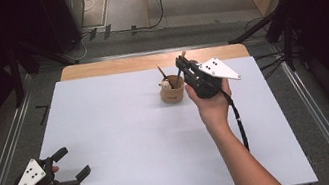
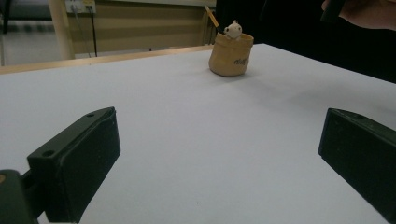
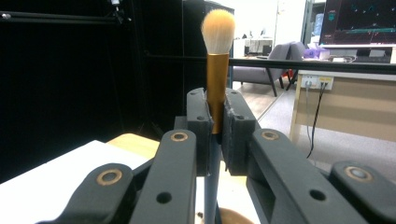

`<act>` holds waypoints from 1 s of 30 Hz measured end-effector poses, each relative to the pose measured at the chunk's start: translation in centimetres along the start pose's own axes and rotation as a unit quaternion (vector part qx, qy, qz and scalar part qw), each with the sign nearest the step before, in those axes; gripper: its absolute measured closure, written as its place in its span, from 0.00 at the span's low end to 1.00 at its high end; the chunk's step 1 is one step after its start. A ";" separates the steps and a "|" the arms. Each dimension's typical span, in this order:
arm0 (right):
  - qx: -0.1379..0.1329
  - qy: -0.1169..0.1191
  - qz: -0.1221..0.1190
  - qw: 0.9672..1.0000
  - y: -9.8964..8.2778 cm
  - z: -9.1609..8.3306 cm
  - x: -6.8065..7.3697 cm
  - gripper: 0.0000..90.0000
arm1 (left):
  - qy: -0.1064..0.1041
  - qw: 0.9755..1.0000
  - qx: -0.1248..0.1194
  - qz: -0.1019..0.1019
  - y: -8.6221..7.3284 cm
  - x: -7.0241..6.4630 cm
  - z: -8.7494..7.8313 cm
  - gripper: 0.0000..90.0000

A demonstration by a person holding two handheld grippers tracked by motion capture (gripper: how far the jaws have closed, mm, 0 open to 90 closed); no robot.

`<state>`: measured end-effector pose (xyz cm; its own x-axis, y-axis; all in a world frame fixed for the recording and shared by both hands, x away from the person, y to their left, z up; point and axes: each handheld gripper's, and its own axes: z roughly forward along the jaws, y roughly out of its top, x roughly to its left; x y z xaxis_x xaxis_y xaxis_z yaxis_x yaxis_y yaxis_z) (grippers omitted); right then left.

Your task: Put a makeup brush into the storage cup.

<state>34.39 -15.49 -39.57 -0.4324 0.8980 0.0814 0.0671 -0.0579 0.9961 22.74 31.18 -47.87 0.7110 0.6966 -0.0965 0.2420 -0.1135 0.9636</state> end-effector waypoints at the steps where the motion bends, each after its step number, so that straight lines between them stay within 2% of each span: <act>1: 0.001 -0.001 0.000 1.000 0.0 0.1 0.0 0.94 | 0.001 1.000 0.001 0.001 0.0 0.0 0.0 0.00; 12: 0.007 -0.012 -0.010 1.000 -0.5 1.7 -0.7 0.94 | -0.003 1.000 0.003 0.000 -0.1 0.0 0.1 0.00; 20: 0.026 -0.019 -0.014 0.999 -1.7 2.7 -1.2 0.94 | -0.003 1.000 0.001 -0.001 -0.1 0.0 0.1 0.00; 30: 0.050 -0.024 -0.006 0.998 -3.0 3.7 -1.6 0.94 | -0.004 1.000 0.001 -0.001 -0.1 0.0 0.1 0.00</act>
<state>38.17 -15.17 -42.77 -0.3897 0.9186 0.0660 0.1526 -0.0063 0.9883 22.75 31.15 -47.98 0.7156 0.6912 -0.1008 0.2447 -0.1129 0.9630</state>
